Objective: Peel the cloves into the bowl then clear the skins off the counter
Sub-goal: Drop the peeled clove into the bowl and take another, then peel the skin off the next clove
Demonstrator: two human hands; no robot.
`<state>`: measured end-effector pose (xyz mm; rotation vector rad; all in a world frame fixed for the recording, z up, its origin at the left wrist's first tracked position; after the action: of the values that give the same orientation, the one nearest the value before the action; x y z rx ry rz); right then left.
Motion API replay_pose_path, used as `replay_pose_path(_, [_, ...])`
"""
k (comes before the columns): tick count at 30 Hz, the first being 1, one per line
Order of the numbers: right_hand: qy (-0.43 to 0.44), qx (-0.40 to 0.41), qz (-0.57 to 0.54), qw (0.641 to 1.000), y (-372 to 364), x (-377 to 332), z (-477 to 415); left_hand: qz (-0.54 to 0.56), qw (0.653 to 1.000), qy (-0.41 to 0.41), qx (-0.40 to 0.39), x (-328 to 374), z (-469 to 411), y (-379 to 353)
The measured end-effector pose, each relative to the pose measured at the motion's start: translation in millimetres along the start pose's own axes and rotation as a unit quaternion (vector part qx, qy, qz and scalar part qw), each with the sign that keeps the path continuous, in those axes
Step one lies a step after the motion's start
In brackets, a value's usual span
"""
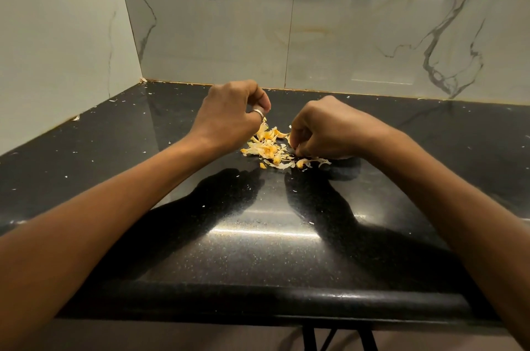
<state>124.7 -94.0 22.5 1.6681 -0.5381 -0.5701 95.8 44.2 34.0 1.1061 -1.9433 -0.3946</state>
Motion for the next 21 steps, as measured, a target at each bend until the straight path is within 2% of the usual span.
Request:
replay_pose_path(3, [0.0, 0.014, -0.023, 1.0, 4, 2, 0, 0.007, 1.0, -0.005, -0.01, 1, 1, -1])
replay_pose_path(7, [-0.014, 0.046, -0.127, 0.991, 15, 7, 4, 0.014, 1.0, -0.006, -0.003, 5, 1, 3])
replay_pose_path(14, [-0.054, 0.066, -0.32, 0.944, 13, 9, 6, 0.032, 0.999, -0.016, -0.013, 9, 3, 3])
replay_pose_path(21, [-0.047, 0.074, -0.365, 0.927, 12, 11, 4, 0.058, 0.998, -0.013, -0.031, 13, 5, 1])
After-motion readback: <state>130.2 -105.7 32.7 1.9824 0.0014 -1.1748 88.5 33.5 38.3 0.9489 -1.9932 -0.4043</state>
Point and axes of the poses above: each hand's wrist, its own z-axis away from the middle knuckle, its own y-axis out of the back of the hand, x = y × z, the point moved 8 cm from there along -z, towards the middle knuckle, and after that the axes turned 9 degrees about y, right-handed, at the moved point
